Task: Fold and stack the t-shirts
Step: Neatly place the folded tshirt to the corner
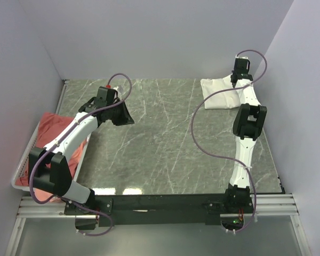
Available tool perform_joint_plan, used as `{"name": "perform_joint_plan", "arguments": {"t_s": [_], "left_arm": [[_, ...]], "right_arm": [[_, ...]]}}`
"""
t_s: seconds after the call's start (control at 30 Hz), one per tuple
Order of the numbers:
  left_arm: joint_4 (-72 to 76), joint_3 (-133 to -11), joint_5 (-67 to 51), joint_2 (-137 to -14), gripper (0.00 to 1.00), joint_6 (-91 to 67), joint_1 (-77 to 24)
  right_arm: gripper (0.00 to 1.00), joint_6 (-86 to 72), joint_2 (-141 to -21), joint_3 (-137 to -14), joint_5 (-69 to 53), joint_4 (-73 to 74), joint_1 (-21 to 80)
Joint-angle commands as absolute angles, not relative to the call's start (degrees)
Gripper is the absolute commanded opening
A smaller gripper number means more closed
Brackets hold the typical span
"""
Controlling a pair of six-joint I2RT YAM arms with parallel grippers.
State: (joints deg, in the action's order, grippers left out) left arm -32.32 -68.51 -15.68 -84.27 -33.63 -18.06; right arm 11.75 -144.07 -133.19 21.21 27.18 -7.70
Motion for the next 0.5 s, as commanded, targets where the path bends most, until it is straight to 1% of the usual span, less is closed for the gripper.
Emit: {"name": "perform_joint_plan", "arguments": {"t_s": [0.0, 0.33, 0.47], "left_arm": [[-31.2, -69.8, -17.0, -83.9, 0.15, -32.3, -17.7], [-30.5, -69.3, -18.2, -84.4, 0.15, -32.3, -17.3], [-30.1, -68.9, -18.5, -84.2, 0.15, -32.3, -17.3]], "right_arm": [[0.0, 13.5, -144.3, -135.6, 23.6, 22.6, -9.1], [0.0, 13.5, -144.2, -136.0, 22.2, 21.1, -9.8], [0.03, 13.4, -144.3, -135.2, 21.4, 20.1, -9.8]]}}
